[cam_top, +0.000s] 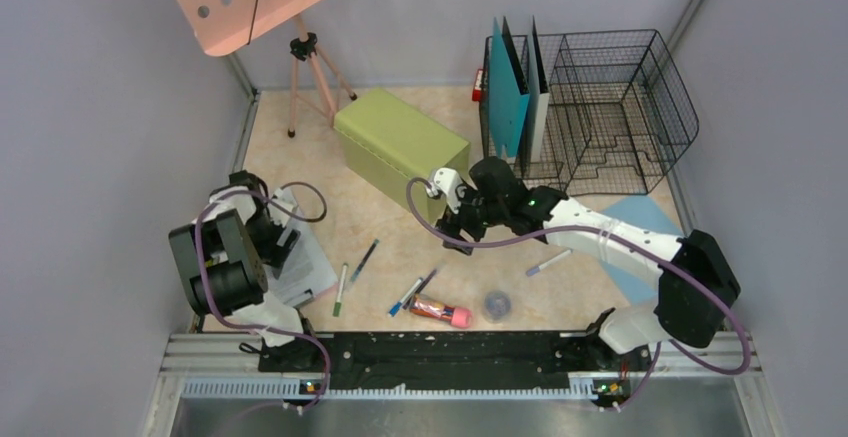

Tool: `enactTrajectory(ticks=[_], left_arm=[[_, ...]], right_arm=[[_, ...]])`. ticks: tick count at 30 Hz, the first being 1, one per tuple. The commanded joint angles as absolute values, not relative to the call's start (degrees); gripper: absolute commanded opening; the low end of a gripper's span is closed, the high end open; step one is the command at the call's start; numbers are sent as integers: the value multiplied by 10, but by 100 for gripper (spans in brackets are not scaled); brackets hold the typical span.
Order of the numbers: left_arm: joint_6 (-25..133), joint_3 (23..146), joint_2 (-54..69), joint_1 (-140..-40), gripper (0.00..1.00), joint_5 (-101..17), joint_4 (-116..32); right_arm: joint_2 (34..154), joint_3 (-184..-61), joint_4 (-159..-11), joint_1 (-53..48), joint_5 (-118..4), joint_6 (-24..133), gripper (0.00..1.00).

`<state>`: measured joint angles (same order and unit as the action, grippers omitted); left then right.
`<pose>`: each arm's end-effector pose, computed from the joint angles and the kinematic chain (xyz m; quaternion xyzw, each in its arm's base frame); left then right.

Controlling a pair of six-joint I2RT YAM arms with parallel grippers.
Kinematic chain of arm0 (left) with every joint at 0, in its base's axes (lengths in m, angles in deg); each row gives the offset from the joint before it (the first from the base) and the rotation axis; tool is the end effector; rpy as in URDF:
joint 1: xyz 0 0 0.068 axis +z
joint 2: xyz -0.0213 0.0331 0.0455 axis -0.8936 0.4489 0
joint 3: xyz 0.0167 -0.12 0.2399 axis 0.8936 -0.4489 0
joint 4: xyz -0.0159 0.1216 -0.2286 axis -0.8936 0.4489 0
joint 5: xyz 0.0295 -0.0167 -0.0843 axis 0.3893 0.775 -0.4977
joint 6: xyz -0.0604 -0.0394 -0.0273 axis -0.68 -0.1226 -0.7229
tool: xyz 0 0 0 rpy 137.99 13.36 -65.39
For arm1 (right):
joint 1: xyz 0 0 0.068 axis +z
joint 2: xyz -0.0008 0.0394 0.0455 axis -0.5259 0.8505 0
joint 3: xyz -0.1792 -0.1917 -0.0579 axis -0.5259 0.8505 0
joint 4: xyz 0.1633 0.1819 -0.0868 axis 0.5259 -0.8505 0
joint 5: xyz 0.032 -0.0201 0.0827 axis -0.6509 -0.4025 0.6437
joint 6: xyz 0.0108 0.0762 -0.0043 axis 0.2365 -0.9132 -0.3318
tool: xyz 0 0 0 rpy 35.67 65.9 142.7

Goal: Organize the desk
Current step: Pick up the folder from the corner of the board.

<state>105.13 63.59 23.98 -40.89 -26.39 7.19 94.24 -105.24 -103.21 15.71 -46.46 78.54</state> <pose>0.2341 0.1056 0.1229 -0.1467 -0.9870 -0.0650 0.0129 0.2075 0.2558 0.2381 -0.5345 0.7311 0.2419 0.3482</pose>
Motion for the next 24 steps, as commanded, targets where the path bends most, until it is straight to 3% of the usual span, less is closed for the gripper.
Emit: enactTrajectory(ticks=[1, 11, 18, 24], left_arm=[[992, 639, 259, -434, 91, -361, -21], [965, 705, 138, -438, 96, -402, 23], [940, 730, 52, -446, 97, -425, 66], [944, 742, -24, -465, 97, -492, 121]], right_arm=[[881, -1057, -1075, 127, -492, 805, 75], [721, -1012, -1257, -38, -510, 900, 78], [667, -979, -1357, -245, -486, 1002, 79], [718, -952, -1370, -473, -442, 1094, 79]])
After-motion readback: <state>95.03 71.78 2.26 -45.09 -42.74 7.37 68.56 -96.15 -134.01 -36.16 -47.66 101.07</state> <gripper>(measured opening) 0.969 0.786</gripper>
